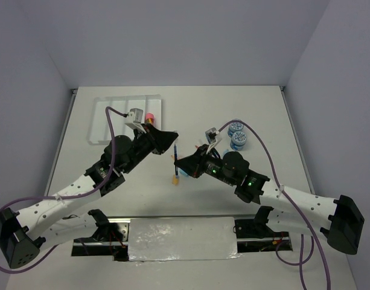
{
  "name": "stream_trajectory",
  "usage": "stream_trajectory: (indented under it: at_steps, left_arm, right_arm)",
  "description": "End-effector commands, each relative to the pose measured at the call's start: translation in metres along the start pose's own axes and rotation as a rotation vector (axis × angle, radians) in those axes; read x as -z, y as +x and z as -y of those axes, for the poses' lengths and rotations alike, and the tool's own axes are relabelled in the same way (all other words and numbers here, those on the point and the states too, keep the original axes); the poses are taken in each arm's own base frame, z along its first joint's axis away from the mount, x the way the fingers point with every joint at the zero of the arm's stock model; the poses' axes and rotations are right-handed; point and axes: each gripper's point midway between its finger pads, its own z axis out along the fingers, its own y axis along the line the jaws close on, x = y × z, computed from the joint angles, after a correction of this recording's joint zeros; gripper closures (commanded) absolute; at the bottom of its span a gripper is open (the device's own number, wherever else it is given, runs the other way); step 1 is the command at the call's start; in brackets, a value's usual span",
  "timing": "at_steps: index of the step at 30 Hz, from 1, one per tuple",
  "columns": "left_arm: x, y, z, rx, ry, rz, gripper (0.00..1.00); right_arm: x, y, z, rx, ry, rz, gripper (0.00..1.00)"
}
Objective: Sort the stationery into containers
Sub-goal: Pick up the pen from the center of the board.
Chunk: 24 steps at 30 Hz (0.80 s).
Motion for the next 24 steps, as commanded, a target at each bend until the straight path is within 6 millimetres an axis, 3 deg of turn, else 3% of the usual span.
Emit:
stream_trajectory:
  at_steps: [1,24]
  left_arm:
    - [0.0031,-0.0138,0.0165,-0.016,0.07,0.053,0.99]
    - [0.0027,-0.0179,0.0122,-0.031,0.044,0.071,0.97]
  right_arm:
    - [-0.0033,-0.0207,-0.0102,0.013,-0.005,0.066,1.0]
    - [0.0045,-0.0171,-0.0171,0.012,-0.028,0.058,1.0]
